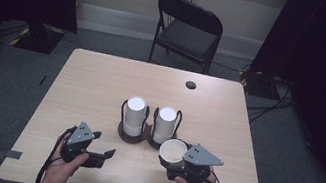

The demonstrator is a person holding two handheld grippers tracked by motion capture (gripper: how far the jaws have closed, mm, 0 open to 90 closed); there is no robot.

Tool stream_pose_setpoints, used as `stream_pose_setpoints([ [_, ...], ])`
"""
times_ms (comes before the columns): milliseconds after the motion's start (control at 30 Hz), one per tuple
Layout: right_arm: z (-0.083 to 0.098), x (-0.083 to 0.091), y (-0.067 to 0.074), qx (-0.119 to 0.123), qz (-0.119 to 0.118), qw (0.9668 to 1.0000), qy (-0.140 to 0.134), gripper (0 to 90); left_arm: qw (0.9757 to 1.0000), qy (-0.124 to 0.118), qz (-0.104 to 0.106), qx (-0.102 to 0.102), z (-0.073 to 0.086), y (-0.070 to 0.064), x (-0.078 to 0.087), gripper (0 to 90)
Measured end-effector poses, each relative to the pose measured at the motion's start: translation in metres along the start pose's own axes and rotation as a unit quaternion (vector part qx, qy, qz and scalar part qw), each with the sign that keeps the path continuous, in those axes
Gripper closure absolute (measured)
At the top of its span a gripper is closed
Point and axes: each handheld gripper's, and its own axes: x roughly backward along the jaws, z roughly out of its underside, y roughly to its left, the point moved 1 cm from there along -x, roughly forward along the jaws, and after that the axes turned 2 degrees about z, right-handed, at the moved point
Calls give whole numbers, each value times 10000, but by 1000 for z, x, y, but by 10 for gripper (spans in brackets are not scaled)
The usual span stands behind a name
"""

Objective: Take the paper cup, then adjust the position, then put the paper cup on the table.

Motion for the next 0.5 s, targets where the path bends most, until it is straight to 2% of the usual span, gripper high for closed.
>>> stream_pose_setpoints([
  [33,0,2,-3,-47,48,10000,-13,235,10000,-26,5,-66,0,-1,1,207],
  [100,1,4,-8,-122,153,9998,-29,236,10000,-67,7,-42,-1,-1,1,176],
  [167,2,6,-14,-189,226,9995,-65,236,9999,-50,-78,-122,-2,-2,1,164],
  [333,3,11,-28,-383,386,9984,-126,237,10000,-56,-59,-55,-2,-2,2,164],
  [400,3,13,-33,-514,359,9979,-147,237,10000,-60,-51,-17,-2,0,3,174],
  [500,0,16,-41,-495,499,9974,-135,237,9999,-36,-73,102,-1,2,2,169],
])
